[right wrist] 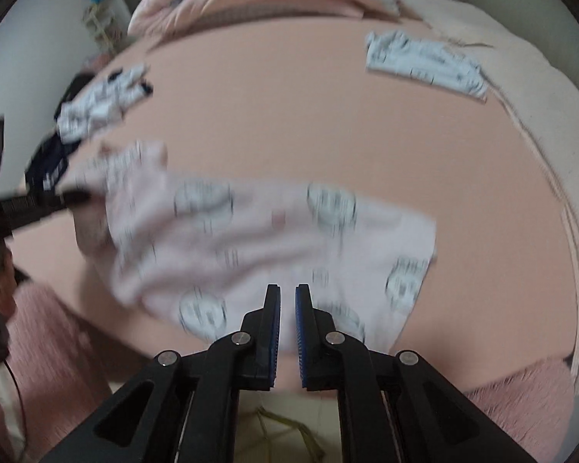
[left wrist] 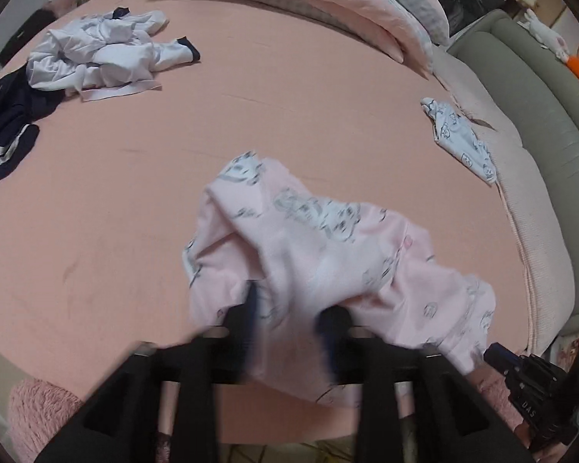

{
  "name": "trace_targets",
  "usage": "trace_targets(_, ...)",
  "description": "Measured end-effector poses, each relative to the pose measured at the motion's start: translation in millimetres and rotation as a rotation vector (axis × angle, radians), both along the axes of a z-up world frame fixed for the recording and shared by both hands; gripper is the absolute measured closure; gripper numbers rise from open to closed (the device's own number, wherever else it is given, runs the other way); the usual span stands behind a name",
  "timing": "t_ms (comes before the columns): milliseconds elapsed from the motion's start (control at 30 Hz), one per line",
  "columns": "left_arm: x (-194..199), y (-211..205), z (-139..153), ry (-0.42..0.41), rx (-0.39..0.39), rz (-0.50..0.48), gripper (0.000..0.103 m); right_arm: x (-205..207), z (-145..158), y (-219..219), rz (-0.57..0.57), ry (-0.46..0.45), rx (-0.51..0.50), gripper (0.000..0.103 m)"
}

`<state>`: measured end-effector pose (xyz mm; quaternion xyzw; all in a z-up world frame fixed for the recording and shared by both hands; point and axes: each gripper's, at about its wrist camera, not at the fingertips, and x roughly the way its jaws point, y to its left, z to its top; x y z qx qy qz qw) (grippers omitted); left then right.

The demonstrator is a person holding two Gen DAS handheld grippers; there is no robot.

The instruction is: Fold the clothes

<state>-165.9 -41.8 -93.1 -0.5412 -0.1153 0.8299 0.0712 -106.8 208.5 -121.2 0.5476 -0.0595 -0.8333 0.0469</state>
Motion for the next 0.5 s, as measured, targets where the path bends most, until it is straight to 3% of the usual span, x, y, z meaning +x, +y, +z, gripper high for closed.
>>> trace_targets(33, 3.7, -2.3, 2.7, 0.020, -0.011, 0.001, 0.041, 4.4, -4.5, 0.3, 0.005, -0.009, -0.001, 0.081)
trace_targets(67, 7.5, -4.6, 5.4, 0.040, -0.023, 0.003, 0.041, 7.5, -5.9, 2.5, -0.004, -0.016, -0.001, 0.069)
trace_targets(100, 11.4, -6.9, 10.3, 0.068, -0.069, 0.022, 0.041, 9.4, -8.0, 3.6, -0.004, -0.019, 0.000, 0.067)
trace_targets(200, 20.8, -12.2, 19.9, 0.124, -0.161, 0.071, 0.041, 18.6, -6.2, -0.9, 0.049, -0.015, -0.030, 0.066)
trace_targets(300, 28.9, -9.7, 8.8, 0.046, -0.118, 0.005, 0.041, 20.0, -22.1, -28.3, 0.190, -0.105, -0.035, 0.066)
trace_targets(400, 49.6, 5.7, -1.9, 0.013, -0.184, -0.016, 0.041, 13.1, -40.3, -41.2, 0.201, -0.175, 0.011, 0.066)
trace_targets(500, 66.8, 16.3, -14.7, 0.008, -0.184, -0.001, 0.041, 0.2, -39.9, -39.1, 0.169, -0.136, 0.000, 0.066)
